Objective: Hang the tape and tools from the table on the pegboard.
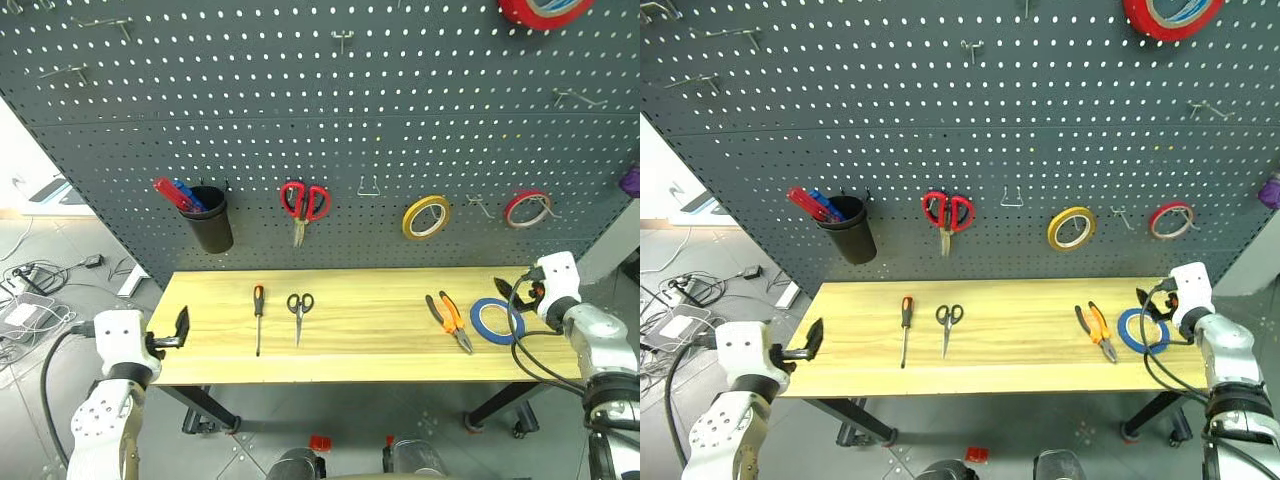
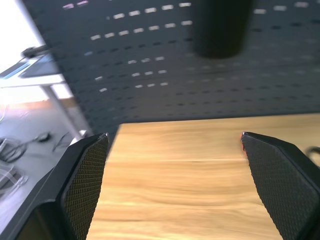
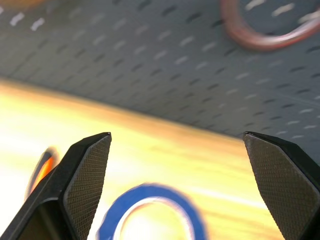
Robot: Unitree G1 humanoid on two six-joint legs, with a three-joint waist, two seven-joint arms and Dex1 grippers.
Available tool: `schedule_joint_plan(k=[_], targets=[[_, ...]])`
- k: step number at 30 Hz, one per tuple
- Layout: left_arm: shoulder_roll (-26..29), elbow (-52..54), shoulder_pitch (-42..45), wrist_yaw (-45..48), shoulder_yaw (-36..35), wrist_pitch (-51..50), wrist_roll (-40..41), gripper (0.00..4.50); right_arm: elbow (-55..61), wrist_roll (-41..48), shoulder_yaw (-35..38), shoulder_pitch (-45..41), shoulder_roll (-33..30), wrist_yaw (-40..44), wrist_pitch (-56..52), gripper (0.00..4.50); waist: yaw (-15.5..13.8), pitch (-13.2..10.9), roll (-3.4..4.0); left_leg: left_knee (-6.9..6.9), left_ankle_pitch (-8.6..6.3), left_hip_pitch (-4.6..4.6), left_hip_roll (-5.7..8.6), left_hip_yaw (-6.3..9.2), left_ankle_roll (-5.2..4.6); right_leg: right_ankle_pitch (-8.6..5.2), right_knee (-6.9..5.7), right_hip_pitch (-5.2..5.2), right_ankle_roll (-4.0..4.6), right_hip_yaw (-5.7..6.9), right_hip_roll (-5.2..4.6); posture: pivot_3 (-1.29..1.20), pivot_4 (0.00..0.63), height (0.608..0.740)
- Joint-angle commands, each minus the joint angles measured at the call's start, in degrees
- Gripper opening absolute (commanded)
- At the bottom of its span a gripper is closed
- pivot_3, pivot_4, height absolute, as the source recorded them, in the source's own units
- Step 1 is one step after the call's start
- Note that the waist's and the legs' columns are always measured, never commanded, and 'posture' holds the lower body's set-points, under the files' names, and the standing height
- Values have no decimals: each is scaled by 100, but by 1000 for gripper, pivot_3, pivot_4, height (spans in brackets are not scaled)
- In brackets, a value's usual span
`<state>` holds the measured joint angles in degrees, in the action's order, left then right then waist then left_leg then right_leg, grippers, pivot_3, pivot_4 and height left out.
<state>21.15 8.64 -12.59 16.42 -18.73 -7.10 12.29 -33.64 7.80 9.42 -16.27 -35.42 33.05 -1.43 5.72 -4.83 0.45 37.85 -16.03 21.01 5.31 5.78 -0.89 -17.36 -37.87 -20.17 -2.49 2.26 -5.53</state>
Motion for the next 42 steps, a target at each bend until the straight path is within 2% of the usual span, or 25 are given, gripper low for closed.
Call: schedule_joint_plan(k=[1,4,7,12,19,26,35,38,42], targets=[[144,594,-47,322,236,-106,64,4477,879,39,54,110,-87,-7,-284,4500,1,-63,15,-1,0,1,0,-6,0,1,-1,0,-2,-5,0,-249,121,740],[328,991,75,565,626,-509,12,4477,1250,-67,-16,257,-165,-71,-834,4500,0,-182,8,-4,-1,15,-5,-15,-2,1,-4,-7,0,-11,4,-269,150,740],[759,1532,211,1329,1167,-894,282,4477,1451,-184,-190,289,-263,-4,-1416,4500,-1,-314,7,-2,-1,32,-10,-15,-3,2,-7,-21,4,-9,6,-287,172,740],[1200,2034,598,2156,1739,-1477,747,4477,1110,-463,-547,-235,-242,-58,-2060,4500,36,-428,17,3,-2,92,-9,-29,-8,10,-4,-82,5,-16,3,-294,190,740],[1670,2003,1181,2924,2601,-1573,484,4477,-819,-986,-1101,-1627,47,-251,-2255,4500,137,-581,-8,-1,-1,98,-29,-58,-9,19,-10,-98,16,-22,13,-302,207,740],[1557,1928,1713,3155,3128,-1629,391,4477,-2249,-1353,-1489,-2396,199,-61,-2143,4500,167,-701,-25,4,-3,105,-66,-108,-12,20,-3,-106,16,-38,32,-299,227,740],[1401,1892,2053,3306,3518,-1634,367,4477,-2798,-1470,-1725,-2536,408,566,-2347,4500,253,-765,-67,8,-8,94,-85,-136,-18,27,-8,-110,15,-68,54,-307,230,740],[1354,1869,2123,3383,3593,-1646,374,4500,-2968,-1503,-1743,-2565,489,640,-2371,3930,258,-772,-80,10,-9,85,-94,-146,-19,37,-10,-110,16,-86,64,-310,231,740],[1316,1766,2239,3523,3710,-1633,384,4500,-3233,-1547,-1766,-2624,603,688,-2444,2603,260,-773,-84,15,-9,79,-94,-160,-20,50,-8,-110,8,-105,68,-309,225,740]])
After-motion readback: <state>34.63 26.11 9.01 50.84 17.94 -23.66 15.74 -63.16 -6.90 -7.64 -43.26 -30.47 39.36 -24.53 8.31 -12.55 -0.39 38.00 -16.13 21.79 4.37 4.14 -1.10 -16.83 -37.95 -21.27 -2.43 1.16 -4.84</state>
